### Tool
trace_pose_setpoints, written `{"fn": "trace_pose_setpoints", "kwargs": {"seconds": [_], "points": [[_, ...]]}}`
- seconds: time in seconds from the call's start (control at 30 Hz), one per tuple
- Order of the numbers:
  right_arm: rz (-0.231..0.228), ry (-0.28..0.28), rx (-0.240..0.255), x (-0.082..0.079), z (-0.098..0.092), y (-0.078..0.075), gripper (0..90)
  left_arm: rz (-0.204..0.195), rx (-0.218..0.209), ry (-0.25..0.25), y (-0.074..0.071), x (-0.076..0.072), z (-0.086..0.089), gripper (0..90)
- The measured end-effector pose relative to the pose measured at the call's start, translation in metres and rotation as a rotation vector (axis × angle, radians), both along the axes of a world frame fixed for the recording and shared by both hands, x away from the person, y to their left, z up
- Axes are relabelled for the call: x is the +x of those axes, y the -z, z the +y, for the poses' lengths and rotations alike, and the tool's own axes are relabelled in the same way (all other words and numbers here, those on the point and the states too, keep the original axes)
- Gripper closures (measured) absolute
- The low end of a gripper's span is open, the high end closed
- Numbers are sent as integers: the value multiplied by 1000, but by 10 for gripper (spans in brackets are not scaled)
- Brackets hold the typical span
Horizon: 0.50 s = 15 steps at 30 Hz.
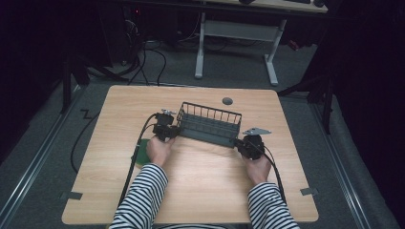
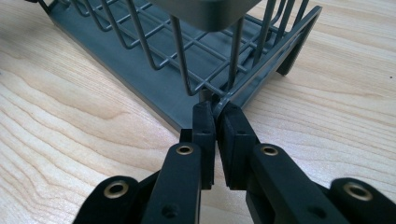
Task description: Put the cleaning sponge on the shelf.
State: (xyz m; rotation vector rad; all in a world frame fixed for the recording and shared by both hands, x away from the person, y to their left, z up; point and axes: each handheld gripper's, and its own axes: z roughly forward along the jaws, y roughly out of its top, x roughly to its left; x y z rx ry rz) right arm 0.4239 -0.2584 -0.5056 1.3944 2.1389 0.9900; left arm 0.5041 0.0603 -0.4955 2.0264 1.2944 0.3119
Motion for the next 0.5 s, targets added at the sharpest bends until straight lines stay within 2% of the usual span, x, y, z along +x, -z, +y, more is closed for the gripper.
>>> {"fn": "trace_pose_setpoints", "kwargs": {"seconds": [0.23, 0.5], "points": [[0, -7, -7, -2, 1, 0, 858, 16, 7, -5, -1, -1, 4, 850], [-2, -16, -7, -6, 2, 0, 860, 21, 28, -7, -3, -6, 5, 861]]}}
